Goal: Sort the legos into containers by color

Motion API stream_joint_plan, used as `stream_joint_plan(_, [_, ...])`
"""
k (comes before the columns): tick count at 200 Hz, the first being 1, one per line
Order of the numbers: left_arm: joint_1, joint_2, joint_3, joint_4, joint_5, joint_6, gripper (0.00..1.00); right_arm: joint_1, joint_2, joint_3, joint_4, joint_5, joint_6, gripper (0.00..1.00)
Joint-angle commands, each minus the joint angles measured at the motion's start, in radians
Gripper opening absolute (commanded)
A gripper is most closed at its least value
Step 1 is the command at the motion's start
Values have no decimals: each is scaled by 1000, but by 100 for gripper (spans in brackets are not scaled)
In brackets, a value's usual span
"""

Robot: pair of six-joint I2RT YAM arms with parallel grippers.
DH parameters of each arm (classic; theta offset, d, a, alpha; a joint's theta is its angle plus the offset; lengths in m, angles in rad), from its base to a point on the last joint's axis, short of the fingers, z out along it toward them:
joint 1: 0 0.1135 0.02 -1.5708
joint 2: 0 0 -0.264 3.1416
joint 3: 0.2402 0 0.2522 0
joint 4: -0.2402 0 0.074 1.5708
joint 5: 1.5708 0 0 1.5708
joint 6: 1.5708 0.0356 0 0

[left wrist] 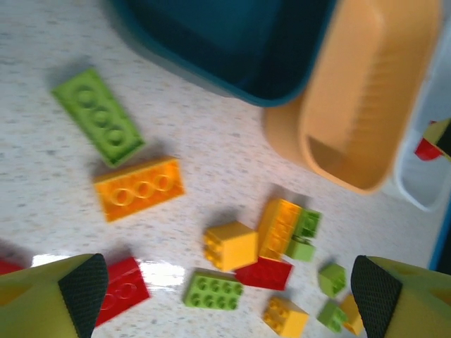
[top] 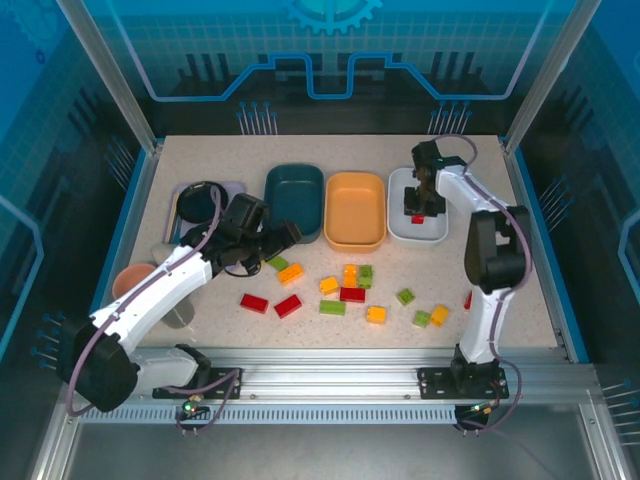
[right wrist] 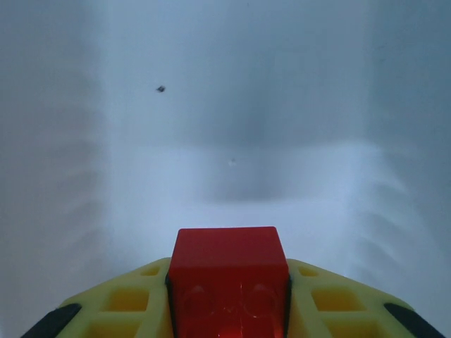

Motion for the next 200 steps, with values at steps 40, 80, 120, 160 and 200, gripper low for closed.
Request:
stream_joint_plan(40, [84,65,-20,-99,-9,-105,88,-7,57,112,-91,-40,-6,61])
stream_joint_plan(80, [109,71,-79,-51,4,-160,80,31,-151,48,-54,-35,-37,64])
stream_joint_plan(120, [99,70,-107,2,29,-162,79,156,-421,-163,15,-24,-56,64])
stream_joint_plan(160, [7,159,-50,-48,15,-49,88,339,-639,-437,89,-118,-20,68])
stream_joint_plan(200, [-38,314,53,-112,-9,-78,99,495,-747,-582,119,-161,34,81])
